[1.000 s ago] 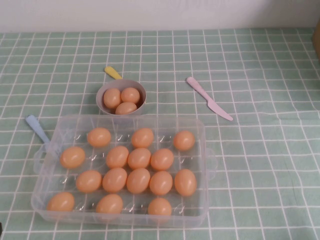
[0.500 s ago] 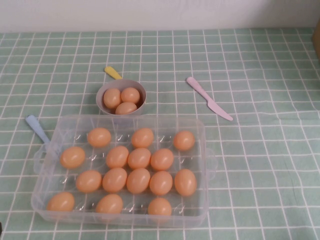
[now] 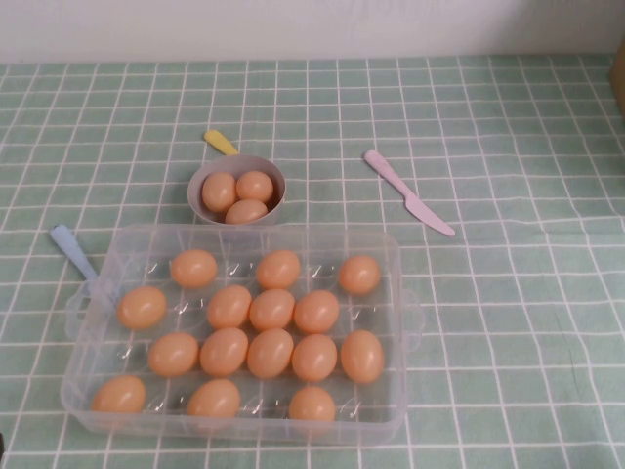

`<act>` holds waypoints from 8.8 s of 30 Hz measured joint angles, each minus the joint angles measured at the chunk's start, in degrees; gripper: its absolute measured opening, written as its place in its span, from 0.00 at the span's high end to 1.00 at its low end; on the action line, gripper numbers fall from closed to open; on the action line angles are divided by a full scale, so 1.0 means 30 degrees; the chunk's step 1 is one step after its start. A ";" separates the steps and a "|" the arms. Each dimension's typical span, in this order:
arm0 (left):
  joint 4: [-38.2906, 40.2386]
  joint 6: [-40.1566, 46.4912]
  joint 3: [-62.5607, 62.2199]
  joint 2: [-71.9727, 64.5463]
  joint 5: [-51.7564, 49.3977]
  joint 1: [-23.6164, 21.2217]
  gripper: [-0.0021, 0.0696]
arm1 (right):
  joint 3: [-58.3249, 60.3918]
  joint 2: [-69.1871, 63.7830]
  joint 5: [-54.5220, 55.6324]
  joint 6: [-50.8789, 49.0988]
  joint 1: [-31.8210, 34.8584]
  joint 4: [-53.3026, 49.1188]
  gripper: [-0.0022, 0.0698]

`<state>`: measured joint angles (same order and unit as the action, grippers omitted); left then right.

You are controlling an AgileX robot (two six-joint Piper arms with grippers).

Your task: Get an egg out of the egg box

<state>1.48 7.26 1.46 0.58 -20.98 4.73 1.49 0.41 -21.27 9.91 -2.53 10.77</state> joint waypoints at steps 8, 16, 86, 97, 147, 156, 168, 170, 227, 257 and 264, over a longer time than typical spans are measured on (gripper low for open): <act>0.5156 -0.1701 0.0000 0.0000 0.2304 0.0000 0.98 | 0.0000 0.0000 0.0000 0.0000 0.0000 0.0000 0.99; 1.0950 -0.2525 0.0000 0.0000 0.4421 0.0000 0.98 | 0.0000 0.0000 0.0000 0.0000 0.0000 0.0000 0.99; 0.3211 0.2598 0.0000 0.0000 0.0841 0.0000 0.98 | 0.0000 0.0000 0.2321 0.0000 0.0000 0.3028 0.99; 0.3176 0.2598 0.0000 0.0000 0.0571 0.0000 0.98 | 0.0000 0.0014 0.7090 0.0083 0.0000 1.4931 0.99; 0.3168 0.2598 0.0000 0.0000 -0.0175 0.0000 0.98 | -2.7486 -3.1810 -1.4744 -0.2303 -1.4033 -0.0007 0.97; 0.3168 0.2598 0.0000 0.0000 -0.0175 0.0000 0.98 | -2.7954 -3.3536 -1.5208 0.4463 -1.4279 0.0606 0.48; 0.3168 0.2598 0.0000 0.0000 -0.0175 0.0000 0.98 | -2.7981 -3.4051 -1.3608 1.0664 -1.3824 -0.0146 0.23; 0.3168 0.2598 0.0000 0.0000 -0.0175 0.0000 0.98 | -2.7981 -3.4402 -1.3394 1.0974 -1.3685 -0.0181 0.23; 0.3168 0.2598 0.0000 0.0000 -0.0175 0.0000 0.98 | -2.7981 -3.7373 -1.0913 1.2118 -1.3176 -0.1053 0.33; 0.3168 0.2598 0.0000 0.0000 -0.0175 0.0000 0.98 | -3.7599 -4.2316 -0.1547 -0.1721 -1.2261 -0.0586 0.33; 0.3168 0.2598 0.0000 0.0000 -0.0175 0.0000 0.98 | -4.0497 -4.4993 -0.1547 -0.1721 -1.1997 -0.0539 0.33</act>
<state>10.98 15.05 1.46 0.58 -21.51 4.73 -120.00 -134.57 -25.91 4.75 -38.52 9.15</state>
